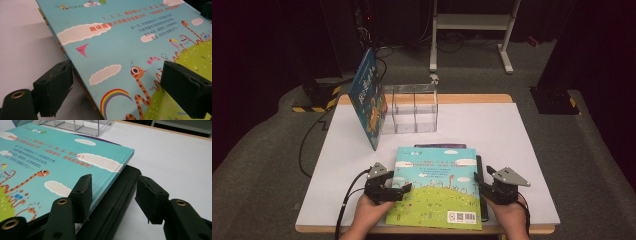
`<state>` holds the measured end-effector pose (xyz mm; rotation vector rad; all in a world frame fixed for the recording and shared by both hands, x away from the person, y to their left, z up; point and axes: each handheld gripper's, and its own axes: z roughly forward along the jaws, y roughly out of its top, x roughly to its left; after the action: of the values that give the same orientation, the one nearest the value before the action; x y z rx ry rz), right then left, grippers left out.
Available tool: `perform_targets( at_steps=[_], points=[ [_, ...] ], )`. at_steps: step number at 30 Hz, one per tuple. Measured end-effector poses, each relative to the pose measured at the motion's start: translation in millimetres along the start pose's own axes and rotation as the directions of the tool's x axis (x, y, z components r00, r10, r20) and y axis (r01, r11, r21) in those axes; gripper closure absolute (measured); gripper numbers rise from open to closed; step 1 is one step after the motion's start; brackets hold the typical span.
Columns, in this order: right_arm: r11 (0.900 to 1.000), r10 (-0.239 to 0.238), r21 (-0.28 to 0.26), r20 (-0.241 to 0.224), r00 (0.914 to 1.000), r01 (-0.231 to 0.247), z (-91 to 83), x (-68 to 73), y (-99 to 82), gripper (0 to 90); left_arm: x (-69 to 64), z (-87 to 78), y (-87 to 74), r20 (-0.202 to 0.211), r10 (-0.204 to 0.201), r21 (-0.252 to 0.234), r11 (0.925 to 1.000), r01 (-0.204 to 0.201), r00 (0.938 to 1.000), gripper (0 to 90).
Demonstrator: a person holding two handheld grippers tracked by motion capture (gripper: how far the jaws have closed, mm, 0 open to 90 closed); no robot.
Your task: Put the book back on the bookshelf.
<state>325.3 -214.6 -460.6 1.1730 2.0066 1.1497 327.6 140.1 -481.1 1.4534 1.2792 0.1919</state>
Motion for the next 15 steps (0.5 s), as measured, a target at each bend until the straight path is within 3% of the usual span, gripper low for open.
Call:
perform_targets(
  at_steps=[4,6,9,13,15],
  points=[
    [0.9997,0.024,-0.005,-0.006,0.9997,-0.024,-2.6,-2.0,-0.4,38.1,0.7,1.8,-2.0,0.005,-0.011,-0.009,0.9999,0.011,0.9999,10.9],
    [0.9991,0.038,-0.015,-0.037,0.9986,-0.039,-4.7,1.0,-2.4,36.5,-2.0,2.2,-5.5,-0.005,0.033,-0.03,0.999,-0.034,0.9994,12.0],
    [0.9975,0.054,-0.043,-0.061,0.9967,-0.057,-8.4,7.1,-3.2,35.1,-6.0,4.4,-9.6,-0.026,0.092,-0.02,0.9955,-0.092,0.9954,13.0],
    [0.9969,0.066,-0.04,-0.067,0.9956,-0.068,-8.2,8.3,-1.1,35.3,-5.7,3.4,-9.8,-0.02,0.096,-0.043,0.9944,-0.096,0.9952,13.5],
    [0.9991,0.041,-0.008,-0.045,0.9981,-0.041,-6.0,9.7,-2.4,36.5,-3.9,-1.9,-5.0,0.001,0.076,-0.066,0.9949,-0.076,0.9971,14.0]
  ],
)
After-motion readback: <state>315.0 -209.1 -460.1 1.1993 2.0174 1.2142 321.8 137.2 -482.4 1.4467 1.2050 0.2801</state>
